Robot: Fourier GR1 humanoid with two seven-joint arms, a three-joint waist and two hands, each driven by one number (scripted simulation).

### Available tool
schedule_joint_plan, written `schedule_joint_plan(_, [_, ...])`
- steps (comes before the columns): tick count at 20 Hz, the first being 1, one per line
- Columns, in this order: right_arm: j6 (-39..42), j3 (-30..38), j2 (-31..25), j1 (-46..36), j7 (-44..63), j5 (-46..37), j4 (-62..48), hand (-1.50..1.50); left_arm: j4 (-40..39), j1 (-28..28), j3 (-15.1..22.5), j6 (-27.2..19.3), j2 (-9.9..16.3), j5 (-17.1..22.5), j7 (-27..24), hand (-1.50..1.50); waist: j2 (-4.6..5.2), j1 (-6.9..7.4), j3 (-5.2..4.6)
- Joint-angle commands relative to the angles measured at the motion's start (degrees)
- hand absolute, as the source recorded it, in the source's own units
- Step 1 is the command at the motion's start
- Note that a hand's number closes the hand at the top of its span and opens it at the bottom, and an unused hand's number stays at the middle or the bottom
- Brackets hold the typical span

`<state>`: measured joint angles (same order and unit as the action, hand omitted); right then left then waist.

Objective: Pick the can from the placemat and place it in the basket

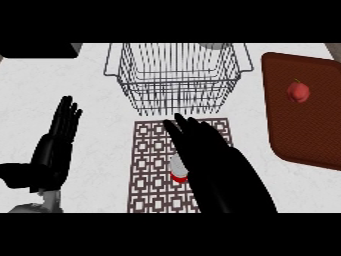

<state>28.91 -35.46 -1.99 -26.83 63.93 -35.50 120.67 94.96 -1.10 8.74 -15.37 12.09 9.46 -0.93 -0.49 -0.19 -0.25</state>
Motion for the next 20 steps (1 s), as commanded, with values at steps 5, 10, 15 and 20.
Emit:
schedule_joint_plan(5, [8.6,-0.6,1.9,-0.8,14.1,-0.2,-3.7,-1.5,2.4,2.0,-0.3,1.0,-0.1,0.8,-0.1,0.0,0.03,0.12,0.13])
schedule_joint_plan(10, [4.9,-5.1,1.9,2.9,13.7,-2.0,-2.9,-1.5,0.3,-0.3,-1.2,0.7,-0.1,0.3,1.4,0.0,0.22,-0.09,0.18])
schedule_joint_plan(15, [1.7,-6.6,1.9,4.5,11.1,-3.7,-3.7,-1.5,2.1,-0.8,-0.1,0.1,-1.3,-1.3,2.8,0.0,0.3,0.22,0.22])
schedule_joint_plan(20, [-0.7,-5.3,1.9,0.0,8.9,-3.6,-9.2,-1.5,-1.7,0.5,-1.6,2.2,-1.8,-1.6,-2.9,0.0,0.46,0.52,0.19])
